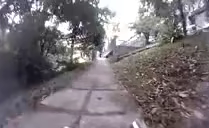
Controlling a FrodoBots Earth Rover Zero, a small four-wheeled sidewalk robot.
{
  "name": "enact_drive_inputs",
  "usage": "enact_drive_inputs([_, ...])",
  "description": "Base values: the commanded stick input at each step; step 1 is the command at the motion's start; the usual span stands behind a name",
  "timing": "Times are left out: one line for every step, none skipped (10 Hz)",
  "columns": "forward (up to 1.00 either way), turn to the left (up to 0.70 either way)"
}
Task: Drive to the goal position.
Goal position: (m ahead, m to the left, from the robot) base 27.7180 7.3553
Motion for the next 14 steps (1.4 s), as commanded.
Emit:
enact_drive_inputs([0.7,0.03])
enact_drive_inputs([0.7,0.03])
enact_drive_inputs([0.7,0.03])
enact_drive_inputs([0.7,0.03])
enact_drive_inputs([0.7,0.03])
enact_drive_inputs([0.7,0.02])
enact_drive_inputs([0.7,-0.09])
enact_drive_inputs([0.7,-0.11])
enact_drive_inputs([0.7,-0.11])
enact_drive_inputs([0.7,-0.11])
enact_drive_inputs([0.7,-0.11])
enact_drive_inputs([0.7,-0.11])
enact_drive_inputs([0.7,-0.11])
enact_drive_inputs([0.7,-0.11])
